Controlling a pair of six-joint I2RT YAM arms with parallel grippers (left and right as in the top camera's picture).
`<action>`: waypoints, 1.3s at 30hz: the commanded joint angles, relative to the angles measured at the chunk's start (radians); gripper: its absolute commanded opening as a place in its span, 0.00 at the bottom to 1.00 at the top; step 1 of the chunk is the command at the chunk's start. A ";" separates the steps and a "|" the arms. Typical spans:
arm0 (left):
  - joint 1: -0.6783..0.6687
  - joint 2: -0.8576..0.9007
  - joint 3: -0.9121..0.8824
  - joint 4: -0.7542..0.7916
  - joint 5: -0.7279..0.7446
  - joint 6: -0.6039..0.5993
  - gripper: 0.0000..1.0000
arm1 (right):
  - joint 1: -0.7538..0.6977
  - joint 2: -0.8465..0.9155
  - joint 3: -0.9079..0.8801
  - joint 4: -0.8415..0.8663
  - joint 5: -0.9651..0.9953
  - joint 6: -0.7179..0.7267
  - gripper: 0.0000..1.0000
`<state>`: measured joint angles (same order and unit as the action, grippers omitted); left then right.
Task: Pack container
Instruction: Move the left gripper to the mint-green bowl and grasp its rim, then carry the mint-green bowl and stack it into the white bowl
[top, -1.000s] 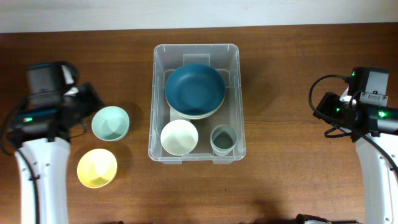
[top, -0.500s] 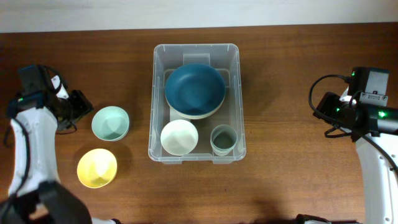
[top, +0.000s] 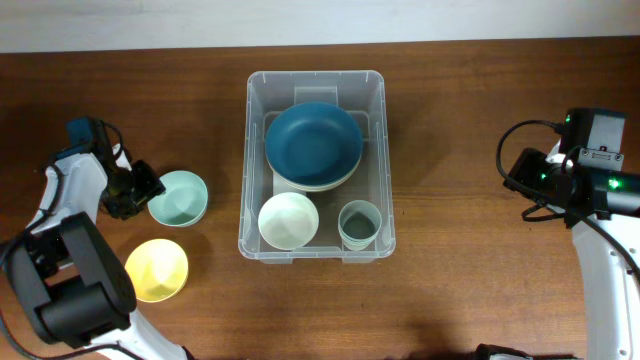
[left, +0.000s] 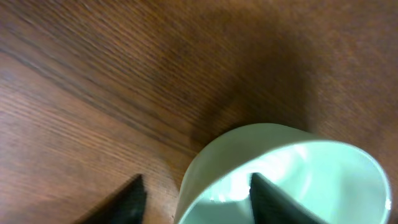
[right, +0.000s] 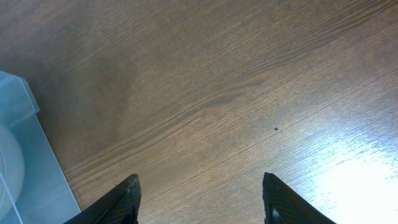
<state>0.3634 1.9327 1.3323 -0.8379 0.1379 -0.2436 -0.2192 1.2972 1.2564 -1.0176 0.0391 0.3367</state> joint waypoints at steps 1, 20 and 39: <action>0.006 0.044 -0.007 0.004 -0.004 0.014 0.27 | -0.005 0.001 -0.004 0.003 -0.002 0.001 0.59; -0.013 -0.076 0.030 0.020 0.303 0.016 0.00 | -0.005 0.001 -0.004 0.003 -0.002 0.001 0.58; -0.655 -0.545 0.029 -0.202 -0.092 0.019 0.01 | -0.005 0.001 -0.004 0.002 -0.002 0.001 0.58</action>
<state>-0.1810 1.3663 1.3586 -1.0069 0.1642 -0.2268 -0.2192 1.2972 1.2564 -1.0176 0.0391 0.3363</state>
